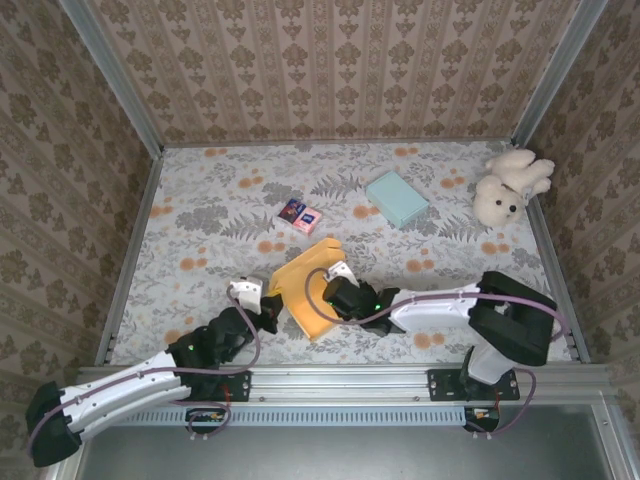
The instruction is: Fold the paper box
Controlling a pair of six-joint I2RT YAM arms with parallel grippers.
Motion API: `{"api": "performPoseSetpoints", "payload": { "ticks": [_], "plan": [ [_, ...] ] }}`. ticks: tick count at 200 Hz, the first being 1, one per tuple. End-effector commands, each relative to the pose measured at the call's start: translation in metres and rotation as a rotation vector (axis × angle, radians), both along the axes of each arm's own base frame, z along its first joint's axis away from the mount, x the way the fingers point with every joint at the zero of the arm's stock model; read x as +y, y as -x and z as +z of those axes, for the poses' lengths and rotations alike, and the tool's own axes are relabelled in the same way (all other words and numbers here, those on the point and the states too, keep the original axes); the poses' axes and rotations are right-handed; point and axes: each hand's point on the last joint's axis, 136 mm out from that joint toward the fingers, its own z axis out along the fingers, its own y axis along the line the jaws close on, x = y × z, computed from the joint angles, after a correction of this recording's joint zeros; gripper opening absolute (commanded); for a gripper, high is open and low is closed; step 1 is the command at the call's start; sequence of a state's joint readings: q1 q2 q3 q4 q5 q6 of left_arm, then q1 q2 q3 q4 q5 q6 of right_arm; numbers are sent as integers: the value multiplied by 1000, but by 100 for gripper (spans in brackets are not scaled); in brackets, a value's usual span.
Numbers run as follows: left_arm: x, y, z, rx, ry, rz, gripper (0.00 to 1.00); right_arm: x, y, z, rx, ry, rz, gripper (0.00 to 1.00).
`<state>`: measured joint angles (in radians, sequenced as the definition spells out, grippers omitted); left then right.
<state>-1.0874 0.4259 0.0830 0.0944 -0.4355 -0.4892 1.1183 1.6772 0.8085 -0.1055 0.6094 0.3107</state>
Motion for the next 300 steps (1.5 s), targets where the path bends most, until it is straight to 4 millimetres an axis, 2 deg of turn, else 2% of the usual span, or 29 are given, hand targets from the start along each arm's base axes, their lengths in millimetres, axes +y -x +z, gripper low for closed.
{"api": "performPoseSetpoints", "payload": {
  "ticks": [1, 33, 100, 146, 175, 191, 209, 227, 249, 282, 300],
  "plan": [
    [-6, 2, 3, 22, 61, -19, 0, -2, 2, -6, -45, 198, 34, 26],
    [-3, 1, 0, 26, 52, -6, 0, -8, -1, -12, -89, 378, 27, 25],
    [7, -4, 0, 32, 58, 48, 0, -27, -5, -12, -158, 584, 13, 25],
    [9, -5, -2, 45, 62, 57, 0, -13, 2, -31, -120, 633, 78, 27],
    [10, -5, -3, 48, 62, 58, 0, -14, -1, -29, -155, 675, 54, 25],
    [10, -5, -3, 50, 61, 58, 0, -9, 3, -33, -130, 612, 70, 23],
    [10, -5, -4, 49, 57, 53, 0, 7, 13, -40, -57, 448, 130, 25],
    [9, -4, -5, 45, 45, 39, 0, 19, 22, -31, -10, 285, 156, 32],
    [6, -2, -6, 39, 25, 13, 0, 25, 25, -15, 39, 145, 153, 37],
    [6, 0, -9, 29, -8, -10, 0, 20, 26, 10, 67, -19, 120, 41],
    [6, 1, -10, 23, -18, -17, 0, 13, 27, 24, 75, -113, 95, 46]
  ]
}}
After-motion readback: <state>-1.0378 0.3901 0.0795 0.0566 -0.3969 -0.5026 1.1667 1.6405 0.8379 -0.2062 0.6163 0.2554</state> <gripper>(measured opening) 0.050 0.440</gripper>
